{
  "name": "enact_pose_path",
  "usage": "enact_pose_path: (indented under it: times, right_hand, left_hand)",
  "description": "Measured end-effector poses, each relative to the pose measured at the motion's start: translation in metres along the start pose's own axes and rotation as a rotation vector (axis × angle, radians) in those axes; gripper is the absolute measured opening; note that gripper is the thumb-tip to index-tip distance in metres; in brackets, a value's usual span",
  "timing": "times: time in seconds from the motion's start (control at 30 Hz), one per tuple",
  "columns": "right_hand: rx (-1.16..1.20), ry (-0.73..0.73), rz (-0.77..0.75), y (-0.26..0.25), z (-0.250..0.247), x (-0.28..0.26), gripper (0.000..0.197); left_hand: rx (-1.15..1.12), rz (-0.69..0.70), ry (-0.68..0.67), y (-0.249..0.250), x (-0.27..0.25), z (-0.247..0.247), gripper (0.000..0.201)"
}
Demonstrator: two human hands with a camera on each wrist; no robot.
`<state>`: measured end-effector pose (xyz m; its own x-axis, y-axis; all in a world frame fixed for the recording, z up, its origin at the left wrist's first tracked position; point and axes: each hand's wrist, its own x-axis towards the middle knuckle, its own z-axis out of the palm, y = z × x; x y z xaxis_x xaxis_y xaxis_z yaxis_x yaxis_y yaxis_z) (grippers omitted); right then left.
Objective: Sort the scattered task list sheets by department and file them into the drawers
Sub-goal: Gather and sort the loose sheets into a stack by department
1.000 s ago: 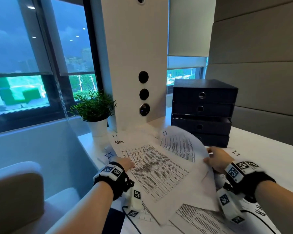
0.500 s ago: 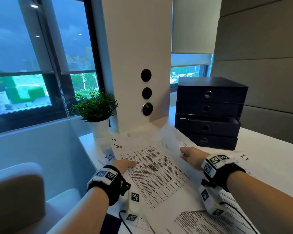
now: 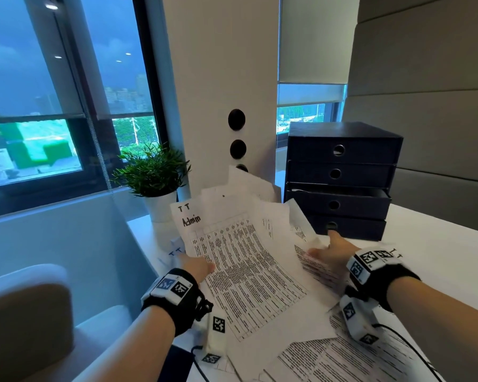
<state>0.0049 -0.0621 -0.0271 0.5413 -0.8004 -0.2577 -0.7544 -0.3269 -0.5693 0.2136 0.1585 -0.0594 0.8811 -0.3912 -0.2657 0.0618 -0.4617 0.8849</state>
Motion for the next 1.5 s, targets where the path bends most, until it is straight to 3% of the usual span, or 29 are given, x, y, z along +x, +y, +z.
enact_pose_path:
  times: [0.1, 0.2, 0.3, 0.37, 0.43, 0.53, 0.63, 0.67, 0.8, 0.87, 0.9, 0.97, 1.13, 1.3, 1.4, 1.5]
  right_hand:
    - [0.114, 0.016, -0.040, 0.008, -0.007, -0.004, 0.095]
    - [0.144, 0.085, -0.136, 0.016, -0.014, -0.011, 0.081]
    - [0.169, 0.116, -0.241, 0.020, -0.023, -0.018, 0.052]
    - [0.165, 0.113, -0.292, 0.020, -0.027, -0.026, 0.020]
    - [0.140, 0.095, -0.336, 0.021, -0.026, -0.034, 0.009]
    - [-0.033, 0.036, -0.388, 0.022, -0.018, -0.047, 0.012]
    - [-0.056, 0.034, -0.421, 0.023, -0.014, -0.057, 0.016]
    - [-0.045, 0.027, -0.401, 0.023, -0.014, -0.060, 0.018]
    - [-0.206, -0.057, -0.199, 0.032, -0.012, -0.066, 0.064]
    - [-0.264, -0.016, -0.158, 0.041, -0.013, -0.064, 0.053]
    - [-0.259, 0.016, -0.158, 0.044, -0.016, -0.065, 0.037]
    - [-0.246, 0.071, -0.184, 0.049, -0.023, -0.068, 0.012]
    - [-0.122, 0.116, -0.206, 0.049, -0.038, -0.078, 0.021]
    - [-0.064, 0.068, -0.237, 0.054, -0.037, -0.083, 0.009]
    - [-0.095, 0.043, -0.255, 0.051, -0.026, -0.085, 0.004]
    - [-0.151, 0.036, -0.328, 0.041, -0.013, -0.085, 0.010]
  left_hand:
    - [-0.209, 0.002, 0.070, 0.007, -0.017, -0.008, 0.039]
    - [-0.262, 0.062, 0.088, 0.009, -0.028, -0.014, 0.047]
    - [-0.318, 0.121, 0.084, 0.011, -0.037, -0.018, 0.049]
    - [-0.323, 0.127, 0.057, 0.012, -0.043, -0.019, 0.050]
    - [-0.300, 0.102, 0.044, 0.012, -0.045, -0.020, 0.055]
    - [-0.165, 0.106, -0.011, 0.009, -0.048, -0.015, 0.058]
    - [0.002, 0.104, -0.026, 0.004, -0.047, -0.005, 0.075]
    - [0.014, 0.103, -0.010, 0.002, -0.044, -0.003, 0.071]
    - [-0.041, 0.090, 0.046, 0.007, -0.054, -0.004, 0.025]
    - [-0.039, 0.139, 0.075, 0.009, -0.055, -0.004, 0.033]
    - [-0.029, 0.151, 0.094, 0.012, -0.058, -0.004, 0.045]
    - [-0.056, 0.185, 0.118, 0.017, -0.066, -0.005, 0.045]
    - [-0.138, 0.240, 0.097, 0.028, -0.081, -0.011, 0.028]
    - [-0.178, 0.220, 0.059, 0.029, -0.082, -0.015, 0.041]
    - [-0.125, 0.104, -0.031, 0.016, -0.072, -0.009, 0.072]
    - [0.059, 0.033, -0.037, 0.005, -0.062, -0.001, 0.069]
